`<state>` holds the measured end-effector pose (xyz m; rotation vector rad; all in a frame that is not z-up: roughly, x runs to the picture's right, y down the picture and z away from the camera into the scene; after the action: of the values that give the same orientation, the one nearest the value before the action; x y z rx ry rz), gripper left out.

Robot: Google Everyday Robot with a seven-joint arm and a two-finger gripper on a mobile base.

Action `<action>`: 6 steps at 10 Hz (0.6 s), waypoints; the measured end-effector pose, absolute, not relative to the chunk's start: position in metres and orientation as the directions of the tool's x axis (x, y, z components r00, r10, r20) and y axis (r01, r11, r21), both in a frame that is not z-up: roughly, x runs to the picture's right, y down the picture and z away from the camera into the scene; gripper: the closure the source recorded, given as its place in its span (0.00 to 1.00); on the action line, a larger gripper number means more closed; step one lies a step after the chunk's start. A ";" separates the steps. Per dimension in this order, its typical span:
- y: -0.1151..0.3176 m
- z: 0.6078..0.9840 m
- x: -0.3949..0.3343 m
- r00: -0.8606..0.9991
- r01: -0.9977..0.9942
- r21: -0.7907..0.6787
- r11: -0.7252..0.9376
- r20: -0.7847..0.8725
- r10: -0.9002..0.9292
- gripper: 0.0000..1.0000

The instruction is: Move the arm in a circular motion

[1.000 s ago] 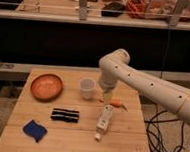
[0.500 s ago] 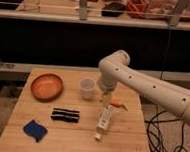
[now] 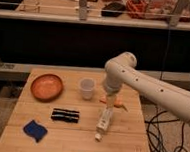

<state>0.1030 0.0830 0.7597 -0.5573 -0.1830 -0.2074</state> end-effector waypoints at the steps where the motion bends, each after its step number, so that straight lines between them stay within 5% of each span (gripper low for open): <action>1: 0.083 0.759 0.108 0.963 0.241 -0.502 0.830 0.227 -0.143 0.20; 6: 0.057 0.781 0.116 0.968 0.231 -0.518 0.824 0.209 -0.140 0.20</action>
<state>0.1156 0.0575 0.7810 -0.5700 -0.1645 -0.1980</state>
